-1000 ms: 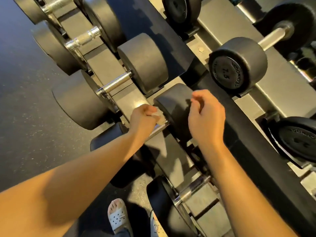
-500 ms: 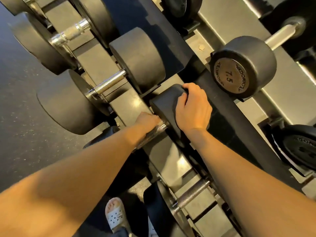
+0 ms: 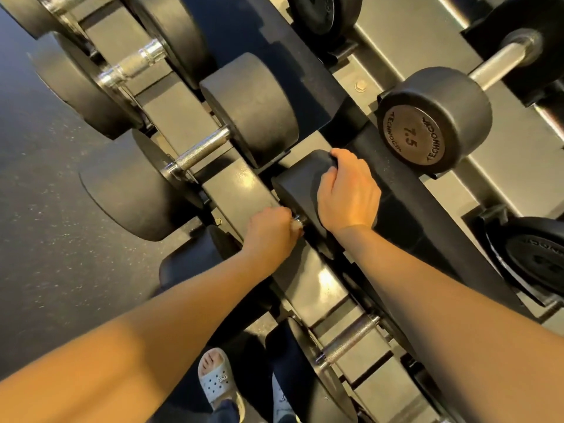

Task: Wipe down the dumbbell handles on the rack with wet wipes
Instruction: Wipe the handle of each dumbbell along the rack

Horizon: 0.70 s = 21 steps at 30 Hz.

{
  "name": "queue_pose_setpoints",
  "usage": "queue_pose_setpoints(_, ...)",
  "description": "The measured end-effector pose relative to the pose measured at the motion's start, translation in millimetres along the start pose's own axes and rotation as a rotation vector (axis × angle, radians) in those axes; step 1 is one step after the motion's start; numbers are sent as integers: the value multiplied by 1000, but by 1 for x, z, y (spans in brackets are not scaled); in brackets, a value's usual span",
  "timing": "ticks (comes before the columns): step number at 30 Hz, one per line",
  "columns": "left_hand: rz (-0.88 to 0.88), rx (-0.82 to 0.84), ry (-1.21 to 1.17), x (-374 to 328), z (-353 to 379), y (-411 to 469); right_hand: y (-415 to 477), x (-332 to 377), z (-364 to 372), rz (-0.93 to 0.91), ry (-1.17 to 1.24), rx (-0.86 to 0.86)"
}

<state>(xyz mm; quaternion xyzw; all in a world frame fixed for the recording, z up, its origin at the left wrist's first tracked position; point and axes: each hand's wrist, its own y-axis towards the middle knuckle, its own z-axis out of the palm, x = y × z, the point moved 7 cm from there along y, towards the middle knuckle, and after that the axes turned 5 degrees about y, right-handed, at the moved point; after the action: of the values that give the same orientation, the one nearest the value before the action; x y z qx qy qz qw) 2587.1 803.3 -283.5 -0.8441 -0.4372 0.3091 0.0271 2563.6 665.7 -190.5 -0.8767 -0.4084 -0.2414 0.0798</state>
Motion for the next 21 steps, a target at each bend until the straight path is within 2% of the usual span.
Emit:
queue_pose_setpoints(3,-190,199,-483,19,12,9,1,0,1,3,3,2)
queue_pose_setpoints(5,-356,306,-689,35,16,13,1,-1,1,-4,-4,1)
queue_pose_setpoints(7,-512,429,-773,49,22,16,1,-2,1,-6,-15,-1)
queue_pose_setpoints(9,-593,522,-836,53,29,16,1,-2,1,0,-13,2)
queue_pose_setpoints(12,-667,469,-816,62,34,14,1,-3,2,3,-22,7)
queue_pose_setpoints(14,-601,372,-585,67,24,10,1,-3,1,2,-23,10)
queue_pose_setpoints(17,-227,130,-14,46,-10,1,1,-2,1,1,-11,15)
queue_pose_setpoints(18,-120,66,39,34,-17,-6,2,-2,1,0,-9,16)
queue_pose_setpoints(21,48,107,-194,8,-14,-23,3,-2,1,1,-13,15)
